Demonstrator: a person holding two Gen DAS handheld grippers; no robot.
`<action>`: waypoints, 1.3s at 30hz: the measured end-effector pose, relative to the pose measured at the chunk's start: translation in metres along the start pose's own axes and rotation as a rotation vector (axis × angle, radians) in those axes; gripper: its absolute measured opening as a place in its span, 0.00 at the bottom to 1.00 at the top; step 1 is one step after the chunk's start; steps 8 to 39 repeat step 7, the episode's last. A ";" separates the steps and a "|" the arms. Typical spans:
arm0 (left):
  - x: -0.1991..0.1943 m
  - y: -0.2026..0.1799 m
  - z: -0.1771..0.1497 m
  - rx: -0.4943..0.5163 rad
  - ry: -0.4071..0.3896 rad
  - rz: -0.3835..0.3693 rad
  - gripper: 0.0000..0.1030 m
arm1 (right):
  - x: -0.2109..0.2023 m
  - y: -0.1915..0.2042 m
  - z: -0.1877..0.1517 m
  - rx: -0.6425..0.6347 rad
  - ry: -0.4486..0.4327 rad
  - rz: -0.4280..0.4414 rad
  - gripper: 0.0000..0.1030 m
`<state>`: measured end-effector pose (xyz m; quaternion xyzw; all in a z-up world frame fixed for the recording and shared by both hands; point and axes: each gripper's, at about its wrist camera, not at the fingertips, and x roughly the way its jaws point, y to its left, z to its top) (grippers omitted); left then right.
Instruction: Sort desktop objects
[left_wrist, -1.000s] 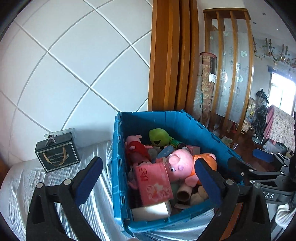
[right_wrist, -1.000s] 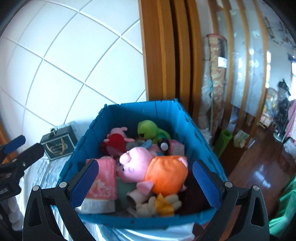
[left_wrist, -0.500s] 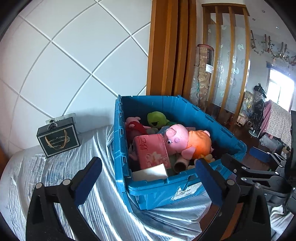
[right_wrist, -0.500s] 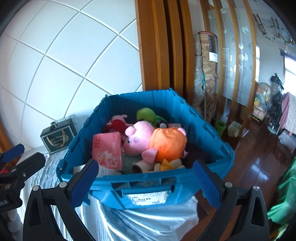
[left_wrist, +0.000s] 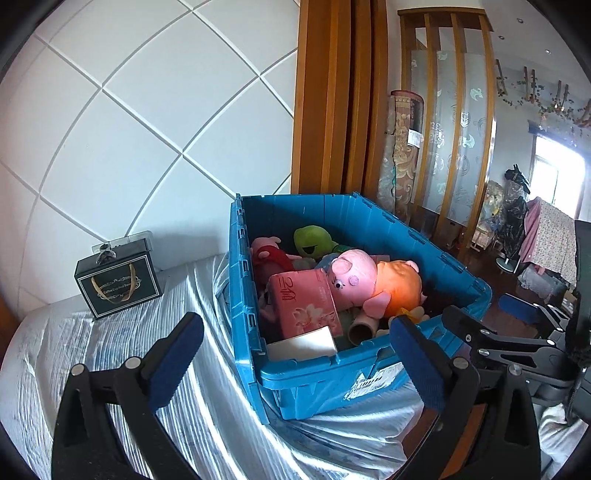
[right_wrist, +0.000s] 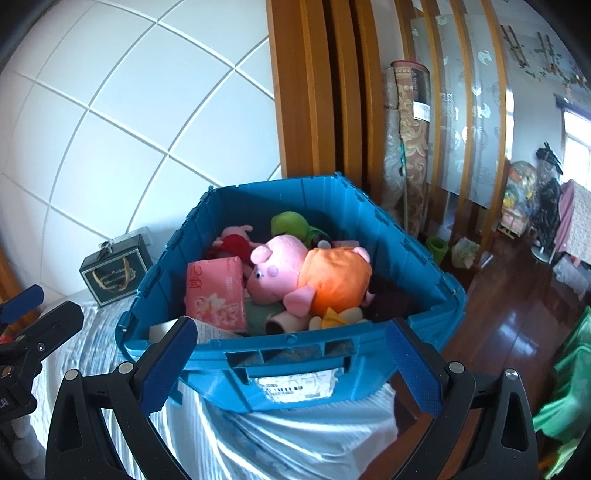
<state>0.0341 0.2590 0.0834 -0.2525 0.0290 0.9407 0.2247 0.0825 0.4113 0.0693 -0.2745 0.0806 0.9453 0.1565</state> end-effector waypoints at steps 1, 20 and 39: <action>0.001 0.000 0.000 -0.002 -0.001 -0.003 0.99 | 0.001 0.000 0.000 0.001 0.001 -0.001 1.00; 0.008 0.002 0.002 -0.009 0.003 -0.007 0.99 | 0.010 -0.003 0.003 0.004 0.012 0.003 1.00; 0.008 0.002 0.002 -0.009 0.003 -0.007 0.99 | 0.010 -0.003 0.003 0.004 0.012 0.003 1.00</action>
